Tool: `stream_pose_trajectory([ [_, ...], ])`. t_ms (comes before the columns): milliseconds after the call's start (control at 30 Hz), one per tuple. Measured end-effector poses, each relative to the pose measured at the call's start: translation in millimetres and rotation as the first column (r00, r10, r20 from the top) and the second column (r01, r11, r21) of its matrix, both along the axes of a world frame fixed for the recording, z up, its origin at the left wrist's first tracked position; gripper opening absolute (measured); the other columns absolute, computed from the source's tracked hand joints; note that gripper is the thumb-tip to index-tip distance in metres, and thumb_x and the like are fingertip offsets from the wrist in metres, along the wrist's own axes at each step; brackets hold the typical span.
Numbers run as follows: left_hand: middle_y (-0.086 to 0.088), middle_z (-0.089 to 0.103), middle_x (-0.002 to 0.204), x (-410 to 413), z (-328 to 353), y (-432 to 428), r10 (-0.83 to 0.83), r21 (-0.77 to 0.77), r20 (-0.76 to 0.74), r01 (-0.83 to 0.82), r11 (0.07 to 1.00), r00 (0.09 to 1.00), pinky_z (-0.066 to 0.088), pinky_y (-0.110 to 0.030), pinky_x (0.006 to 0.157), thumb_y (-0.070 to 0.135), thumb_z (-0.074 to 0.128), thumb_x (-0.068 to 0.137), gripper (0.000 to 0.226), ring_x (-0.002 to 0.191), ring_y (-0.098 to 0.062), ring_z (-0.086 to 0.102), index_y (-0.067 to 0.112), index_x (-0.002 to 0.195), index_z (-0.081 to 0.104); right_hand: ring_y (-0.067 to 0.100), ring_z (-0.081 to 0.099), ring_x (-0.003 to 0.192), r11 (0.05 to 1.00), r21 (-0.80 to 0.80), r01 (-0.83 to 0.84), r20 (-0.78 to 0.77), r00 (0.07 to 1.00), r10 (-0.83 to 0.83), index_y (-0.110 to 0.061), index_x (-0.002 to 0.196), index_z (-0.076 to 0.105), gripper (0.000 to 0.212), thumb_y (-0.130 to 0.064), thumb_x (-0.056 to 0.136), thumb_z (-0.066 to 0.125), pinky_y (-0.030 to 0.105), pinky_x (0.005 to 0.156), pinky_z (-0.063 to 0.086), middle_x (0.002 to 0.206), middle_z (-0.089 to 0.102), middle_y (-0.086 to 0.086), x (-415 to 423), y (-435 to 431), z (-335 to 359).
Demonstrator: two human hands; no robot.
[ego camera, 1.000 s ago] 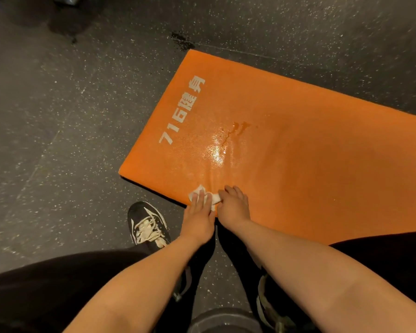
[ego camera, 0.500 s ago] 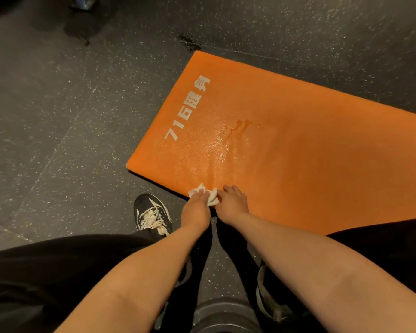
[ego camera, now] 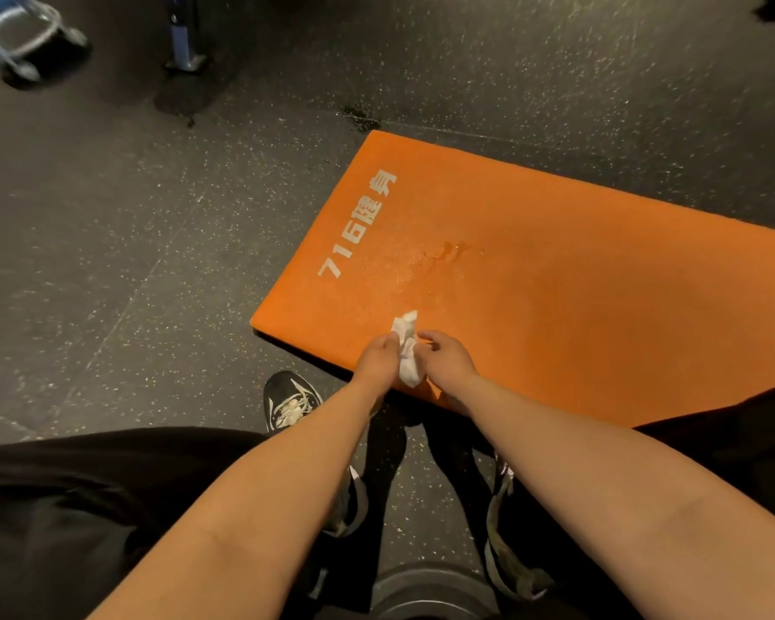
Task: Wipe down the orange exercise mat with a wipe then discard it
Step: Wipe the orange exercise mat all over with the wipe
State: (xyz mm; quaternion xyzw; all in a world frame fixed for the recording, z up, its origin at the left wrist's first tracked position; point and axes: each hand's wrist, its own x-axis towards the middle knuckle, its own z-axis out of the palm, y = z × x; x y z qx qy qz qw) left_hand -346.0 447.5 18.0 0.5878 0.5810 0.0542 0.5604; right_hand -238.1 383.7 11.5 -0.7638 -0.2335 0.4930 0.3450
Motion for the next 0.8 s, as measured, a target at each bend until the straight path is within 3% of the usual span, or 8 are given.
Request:
stream_pose_trajectory([
  [200,-0.016,0.065,0.124,19,9,-8,0.020,-0.138,0.047,-0.014,0.990,0.999,0.049,-0.045,0.101,0.042,0.027,0.109,0.047,0.116,-0.032,0.061,0.013,0.128,0.058,0.026,0.066,0.092,0.997,-0.011,0.080,-0.019,0.997,-0.080,-0.021,0.113,0.054,0.018,-0.022,0.097,0.063,0.030,0.067,0.046,0.103,0.066,0.004,14,-1,3],
  [333,-0.014,0.068,0.119,31,6,-15,0.056,-0.202,0.101,-0.034,0.979,0.993,0.053,-0.031,0.068,0.048,0.048,0.102,0.049,0.099,-0.028,0.068,0.014,0.137,0.051,0.025,0.060,0.075,0.987,-0.006,0.159,0.012,0.987,-0.159,-0.018,0.110,0.047,0.021,-0.013,0.095,0.061,0.031,0.057,0.042,0.092,0.059,0.005,23,-7,5],
  [400,-0.011,0.066,0.120,36,5,-17,0.100,-0.194,0.097,-0.080,0.978,0.990,0.050,-0.027,0.059,0.031,0.059,0.100,0.043,0.095,-0.023,0.067,0.015,0.138,0.047,0.027,0.056,0.076,0.974,0.007,0.228,0.074,0.971,-0.228,-0.017,0.109,0.046,0.020,-0.010,0.095,0.059,0.031,0.058,0.041,0.093,0.056,0.006,30,-10,4],
  [467,-0.012,0.065,0.121,42,4,-18,0.161,-0.184,0.082,-0.144,0.972,0.984,0.053,-0.030,0.064,0.017,0.058,0.100,0.039,0.097,-0.024,0.066,0.016,0.137,0.047,0.028,0.055,0.077,0.972,0.021,0.235,0.102,0.966,-0.236,-0.015,0.108,0.048,0.017,-0.009,0.095,0.057,0.032,0.057,0.039,0.096,0.056,0.006,35,-12,6],
  [533,-0.012,0.065,0.117,49,6,-16,0.239,-0.190,0.100,-0.217,0.957,0.966,0.055,-0.032,0.069,0.013,0.056,0.100,0.035,0.095,-0.024,0.067,0.014,0.134,0.049,0.028,0.056,0.082,0.975,0.051,0.217,0.086,0.972,-0.220,-0.016,0.103,0.050,0.014,-0.007,0.096,0.058,0.031,0.057,0.039,0.100,0.057,0.005,38,-12,8],
  [633,-0.008,0.065,0.110,59,8,-12,0.311,-0.163,0.132,-0.289,0.943,0.941,0.052,-0.028,0.061,0.012,0.055,0.099,0.030,0.085,-0.018,0.065,0.019,0.127,0.048,0.028,0.060,0.096,0.976,0.085,0.200,0.062,0.977,-0.206,-0.022,0.099,0.056,0.025,0.001,0.093,0.054,0.028,0.059,0.042,0.114,0.060,0.004,43,-8,11],
  [733,-0.014,0.066,0.112,66,5,-8,0.318,-0.153,0.176,-0.293,0.944,0.932,0.055,-0.040,0.076,0.009,0.058,0.096,0.038,0.095,-0.029,0.067,0.024,0.127,0.041,0.032,0.061,0.103,0.963,0.083,0.255,0.022,0.966,-0.257,-0.026,0.097,0.061,0.034,0.005,0.092,0.048,0.028,0.065,0.045,0.125,0.062,0.007,48,-5,10],
  [800,-0.011,0.063,0.095,68,4,-7,0.285,-0.108,0.178,-0.269,0.957,0.942,0.051,-0.039,0.071,0.006,0.055,0.096,0.044,0.082,-0.027,0.063,0.028,0.131,0.038,0.033,0.059,0.105,0.943,0.072,0.326,0.010,0.945,-0.327,-0.023,0.102,0.063,0.035,0.004,0.093,0.043,0.030,0.069,0.047,0.130,0.059,0.010,51,-4,12],
])
